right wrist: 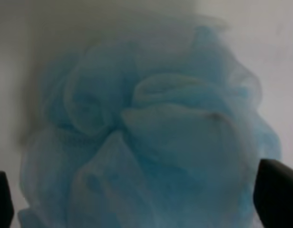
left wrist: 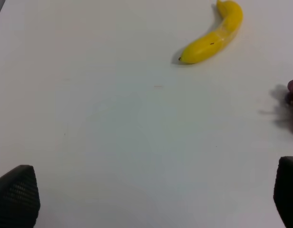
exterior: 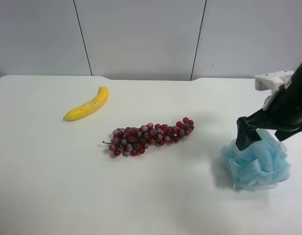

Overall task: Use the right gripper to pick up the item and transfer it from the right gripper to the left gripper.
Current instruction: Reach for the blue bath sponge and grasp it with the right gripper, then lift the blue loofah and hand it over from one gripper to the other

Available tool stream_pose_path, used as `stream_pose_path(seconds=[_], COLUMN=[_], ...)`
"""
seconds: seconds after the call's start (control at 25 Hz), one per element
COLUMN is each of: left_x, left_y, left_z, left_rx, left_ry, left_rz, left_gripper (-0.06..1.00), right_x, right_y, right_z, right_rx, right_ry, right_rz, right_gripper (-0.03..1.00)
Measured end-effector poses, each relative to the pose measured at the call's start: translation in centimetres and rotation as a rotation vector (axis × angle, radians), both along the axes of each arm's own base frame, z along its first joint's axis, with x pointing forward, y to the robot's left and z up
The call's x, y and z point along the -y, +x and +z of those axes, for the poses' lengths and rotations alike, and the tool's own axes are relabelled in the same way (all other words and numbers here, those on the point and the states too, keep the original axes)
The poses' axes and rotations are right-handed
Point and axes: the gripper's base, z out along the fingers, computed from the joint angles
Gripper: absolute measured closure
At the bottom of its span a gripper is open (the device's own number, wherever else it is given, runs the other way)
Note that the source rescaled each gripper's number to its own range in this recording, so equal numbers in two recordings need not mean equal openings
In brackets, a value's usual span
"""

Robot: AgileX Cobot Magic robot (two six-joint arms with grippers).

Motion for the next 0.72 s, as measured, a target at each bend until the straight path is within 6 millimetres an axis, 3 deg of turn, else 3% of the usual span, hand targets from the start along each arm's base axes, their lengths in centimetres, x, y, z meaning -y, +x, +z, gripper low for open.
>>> stream_pose_path(seconds=[0.16,0.24,0.28,0.4,0.44,0.6,0.72], left_x=[0.0,0.0,0.0,0.0,0.0,0.0,0.0], left_y=[0.0,0.0,0.0,0.0,0.0,0.0,0.0], left_z=[0.0,0.0,0.0,0.0,0.0,0.0,0.0], left_rx=[0.000,0.000,0.000,0.000,0.000,0.000,0.000], left_ry=[0.000,0.000,0.000,0.000,0.000,0.000,0.002], left_rz=[0.000,0.000,0.000,0.000,0.000,0.000,-0.002], left_gripper=[-0.05,-0.05,-0.05,-0.05,-0.05,-0.05,-0.05], right_x=[-0.3,-0.3,-0.3,-0.3,-0.3,-0.4,-0.4], right_y=[0.8,1.0,1.0,1.1,1.2,1.2,0.9], right_z=[-3.0,-4.1,-4.4,-4.9,-4.9,-4.5,-2.9], right_rx=[-0.098,-0.140,-0.152,-0.167,-0.165,-0.152,-0.100], right_ry=[-0.016,-0.022,-0.024,-0.029,-0.029,-0.025,-0.010], right_rz=[0.020,0.023,0.024,0.026,0.026,0.025,0.021], right_gripper=[-0.03,0.07,0.16,0.68,0.78,0.82,0.83])
